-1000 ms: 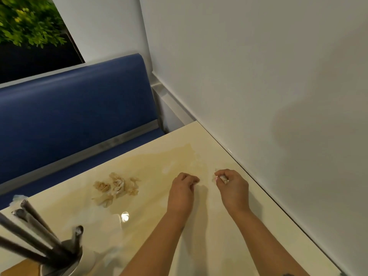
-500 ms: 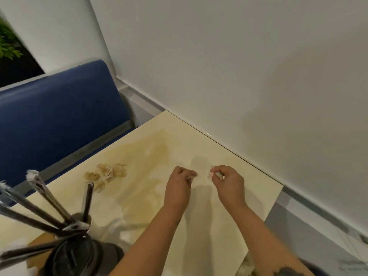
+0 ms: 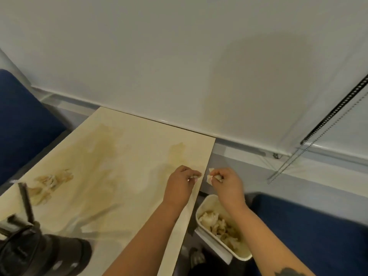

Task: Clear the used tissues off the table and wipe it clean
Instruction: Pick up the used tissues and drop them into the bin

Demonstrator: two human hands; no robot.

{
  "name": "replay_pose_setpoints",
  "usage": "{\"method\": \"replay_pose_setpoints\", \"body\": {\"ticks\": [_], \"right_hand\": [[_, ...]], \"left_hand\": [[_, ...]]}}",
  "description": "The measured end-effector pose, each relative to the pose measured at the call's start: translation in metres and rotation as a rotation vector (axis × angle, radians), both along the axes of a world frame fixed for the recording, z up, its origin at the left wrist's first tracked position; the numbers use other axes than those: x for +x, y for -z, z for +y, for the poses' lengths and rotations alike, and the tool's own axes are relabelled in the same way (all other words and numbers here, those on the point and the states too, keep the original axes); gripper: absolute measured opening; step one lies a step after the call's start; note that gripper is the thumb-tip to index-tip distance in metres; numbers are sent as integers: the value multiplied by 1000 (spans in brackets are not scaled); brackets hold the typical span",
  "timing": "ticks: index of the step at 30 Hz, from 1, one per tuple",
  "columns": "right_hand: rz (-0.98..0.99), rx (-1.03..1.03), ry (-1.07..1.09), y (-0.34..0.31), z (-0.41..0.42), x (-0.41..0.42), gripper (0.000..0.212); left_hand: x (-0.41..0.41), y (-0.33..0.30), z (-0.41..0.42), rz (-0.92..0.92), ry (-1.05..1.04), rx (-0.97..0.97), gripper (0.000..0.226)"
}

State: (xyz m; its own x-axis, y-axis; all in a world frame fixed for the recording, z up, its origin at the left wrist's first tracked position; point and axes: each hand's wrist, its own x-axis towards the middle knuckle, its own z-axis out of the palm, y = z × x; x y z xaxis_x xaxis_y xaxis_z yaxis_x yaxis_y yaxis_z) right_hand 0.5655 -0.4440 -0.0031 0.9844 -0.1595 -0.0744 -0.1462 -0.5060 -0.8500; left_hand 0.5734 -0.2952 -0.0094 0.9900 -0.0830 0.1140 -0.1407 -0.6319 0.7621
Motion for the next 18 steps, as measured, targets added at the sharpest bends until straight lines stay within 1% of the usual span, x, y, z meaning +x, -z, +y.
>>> {"method": "replay_pose_setpoints", "body": {"ticks": [5,9,14,16,18], "right_hand": [[12,-50,99,15,-45,-22,12],[36,-84,152,27,-68,-34,12],[69,-91,193,43,-86,-46,14],[90,-98,204,48,-91,-50,15],[109,-112,206,52,-94,-53,14]], "left_hand": [[-6,18,-44,76,130,-3,20],[-8,37,-67,142,229,82,24],[-11,56,-82,348,330,220,29],[-11,64,-83,431,339,273,34],[-10,68,-82,457,326,288,36]]}}
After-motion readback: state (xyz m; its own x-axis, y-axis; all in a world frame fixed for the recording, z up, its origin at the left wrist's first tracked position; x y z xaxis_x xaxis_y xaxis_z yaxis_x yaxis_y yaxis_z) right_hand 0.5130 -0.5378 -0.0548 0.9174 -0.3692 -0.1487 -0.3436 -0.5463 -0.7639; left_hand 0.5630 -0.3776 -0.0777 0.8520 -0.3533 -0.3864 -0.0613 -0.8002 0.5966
